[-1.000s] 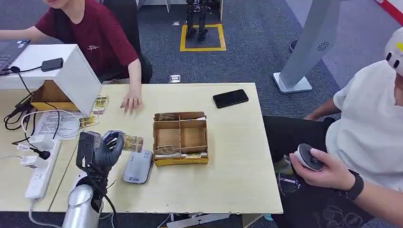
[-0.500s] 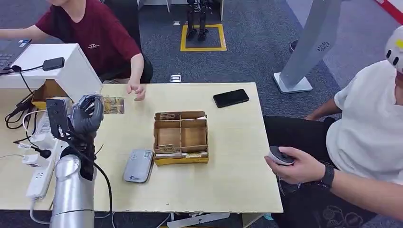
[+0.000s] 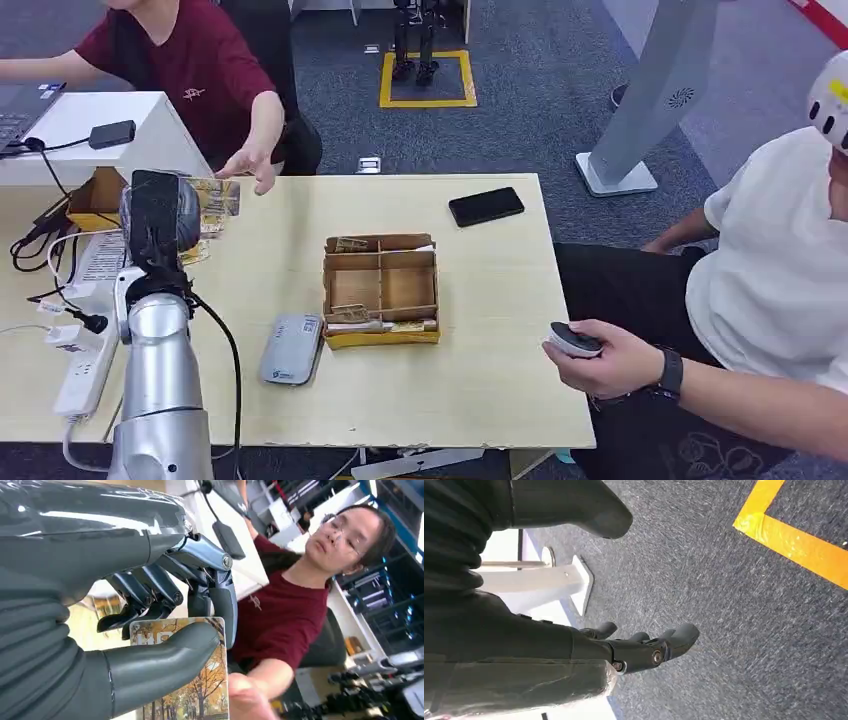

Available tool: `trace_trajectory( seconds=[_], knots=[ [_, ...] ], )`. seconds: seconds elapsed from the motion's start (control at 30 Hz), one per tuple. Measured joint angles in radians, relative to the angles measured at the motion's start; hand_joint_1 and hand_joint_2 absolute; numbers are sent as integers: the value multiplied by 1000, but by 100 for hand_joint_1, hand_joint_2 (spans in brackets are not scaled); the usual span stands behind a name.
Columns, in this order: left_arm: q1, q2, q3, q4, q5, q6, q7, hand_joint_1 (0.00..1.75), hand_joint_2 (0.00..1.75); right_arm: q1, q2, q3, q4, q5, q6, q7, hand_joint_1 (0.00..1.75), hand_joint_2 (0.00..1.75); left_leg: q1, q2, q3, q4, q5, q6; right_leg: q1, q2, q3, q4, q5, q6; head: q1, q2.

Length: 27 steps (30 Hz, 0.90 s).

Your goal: Pass the card to the sensor for recognition and then transmit it.

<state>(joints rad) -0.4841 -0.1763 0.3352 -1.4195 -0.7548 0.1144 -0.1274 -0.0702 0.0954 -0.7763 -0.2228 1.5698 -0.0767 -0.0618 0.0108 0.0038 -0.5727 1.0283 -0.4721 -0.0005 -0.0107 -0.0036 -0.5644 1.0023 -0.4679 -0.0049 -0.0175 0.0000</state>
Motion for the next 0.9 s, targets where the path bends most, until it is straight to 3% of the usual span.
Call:
trace_trajectory(
  seconds=[0.33, 0.67, 0.7, 0.9],
  knots=[
    [-8, -28, 62, 14, -101, 34, -38, 175, 175, 0, 2, 13, 0, 0, -3, 0, 0, 175, 0, 0, 0, 0, 0, 0, 0, 0, 0, 0, 0, 0, 0, 0],
    [-5, -38, 81, 14, -113, 39, -53, 175, 175, 1, 3, 21, 0, 0, -3, -2, 0, 175, 0, 0, -1, 0, 0, 0, 0, 0, 0, 0, 0, 0, 0, 0],
    [-5, -40, 83, 14, -113, 39, -55, 0, 175, 1, 3, 22, 0, 0, -3, -3, 0, 175, 0, 0, -1, 0, 0, 0, 0, 0, 0, 0, 0, 0, 0, 0],
    [-6, -48, 99, 15, -67, 19, -71, 0, 175, 0, 3, 27, 0, 0, -3, -2, 0, 175, 0, 0, 0, 0, 0, 0, 0, 0, 0, 0, 0, 0, 0, 0]
  ],
)
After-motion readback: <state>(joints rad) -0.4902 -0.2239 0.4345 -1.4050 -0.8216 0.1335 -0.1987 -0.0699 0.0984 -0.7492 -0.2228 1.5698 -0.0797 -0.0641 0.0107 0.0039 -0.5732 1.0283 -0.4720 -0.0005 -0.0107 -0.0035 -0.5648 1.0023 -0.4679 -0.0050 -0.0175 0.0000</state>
